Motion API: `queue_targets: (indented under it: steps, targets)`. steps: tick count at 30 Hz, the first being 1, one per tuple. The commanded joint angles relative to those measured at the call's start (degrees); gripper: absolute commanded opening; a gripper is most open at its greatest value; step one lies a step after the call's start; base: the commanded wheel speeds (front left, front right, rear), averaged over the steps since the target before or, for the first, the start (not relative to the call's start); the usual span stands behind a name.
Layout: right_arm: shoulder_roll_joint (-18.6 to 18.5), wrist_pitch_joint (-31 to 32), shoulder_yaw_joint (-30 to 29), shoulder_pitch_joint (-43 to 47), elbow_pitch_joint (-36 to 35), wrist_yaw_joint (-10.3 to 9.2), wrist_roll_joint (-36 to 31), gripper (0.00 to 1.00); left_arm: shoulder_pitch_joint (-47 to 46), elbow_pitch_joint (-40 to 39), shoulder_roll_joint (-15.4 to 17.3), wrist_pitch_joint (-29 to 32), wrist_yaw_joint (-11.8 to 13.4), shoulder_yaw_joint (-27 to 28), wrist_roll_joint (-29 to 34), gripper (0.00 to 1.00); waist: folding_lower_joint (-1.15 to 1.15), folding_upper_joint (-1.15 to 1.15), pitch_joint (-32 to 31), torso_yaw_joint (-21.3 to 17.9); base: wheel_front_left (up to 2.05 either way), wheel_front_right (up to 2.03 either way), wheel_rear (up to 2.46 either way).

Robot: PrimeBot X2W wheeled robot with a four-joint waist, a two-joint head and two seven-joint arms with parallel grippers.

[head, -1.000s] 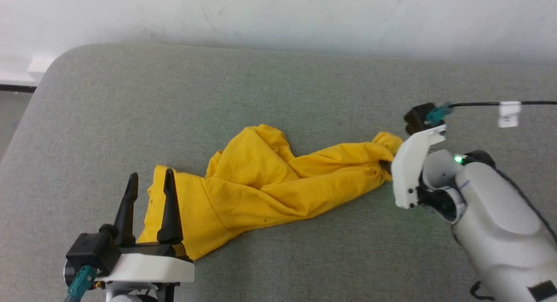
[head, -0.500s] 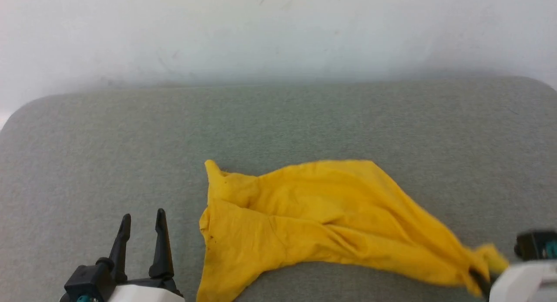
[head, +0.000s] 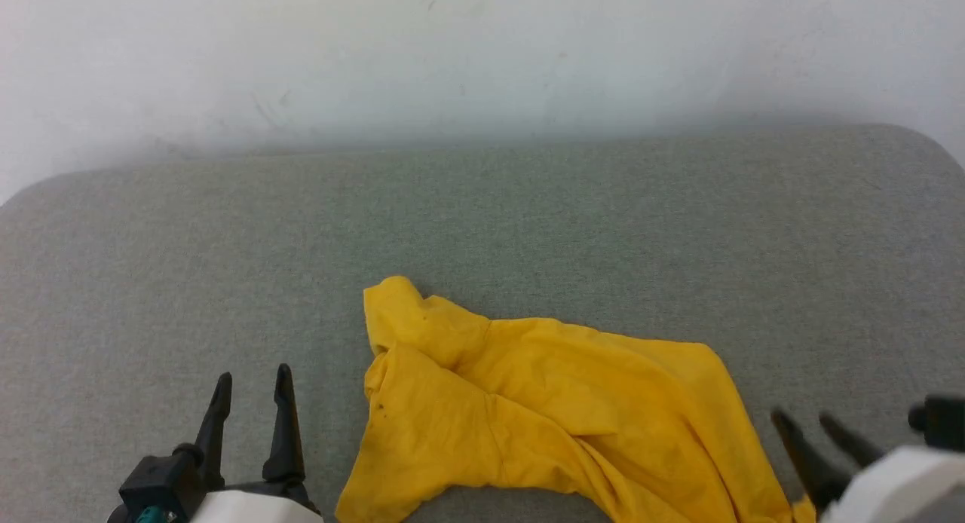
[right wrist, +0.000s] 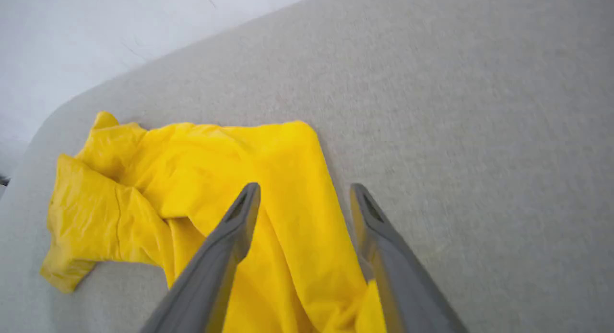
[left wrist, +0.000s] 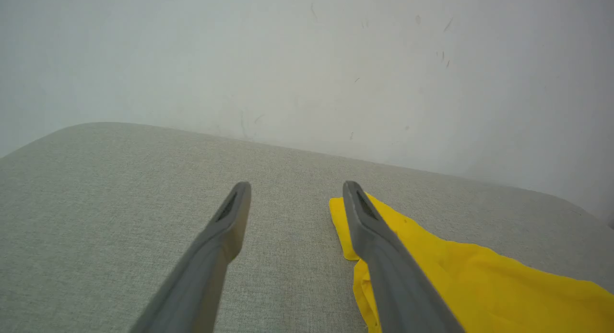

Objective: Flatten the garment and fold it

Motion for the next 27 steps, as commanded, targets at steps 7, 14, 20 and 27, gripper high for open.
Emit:
queue_targets:
  steps: [7,14,20,27]
  targets:
    - [-5.6,-5.3,9.5,-18.9,11.0,-0.04,-1.9,1.0,-3.3,0.3,-0.3,-0.4,0.0,-0.8,-0.7,1.0,0.0,0.0,3.9,4.1,0.0,0.0,0.0]
    - [-11.0,0.9,30.5,-38.2,28.1,-0.04,2.0,1.0,-6.7,2.4,-1.0,-0.9,-0.8,-1.9,-1.7,1.0,0.0,0.0,7.1,8.6,0.0,0.0,0.0]
    - [-11.4,4.4,43.5,-49.3,40.5,-0.04,8.4,1.0,-8.9,3.9,-1.5,-1.2,-1.2,-3.0,-2.0,1.0,0.0,0.0,9.1,11.5,0.0,0.0,0.0]
    - [-11.8,11.6,51.9,-53.9,52.0,-0.04,14.8,0.0,-9.7,4.1,-1.9,-1.2,-1.5,-2.4,-2.2,1.0,0.0,0.0,9.2,12.2,0.0,0.0,0.0]
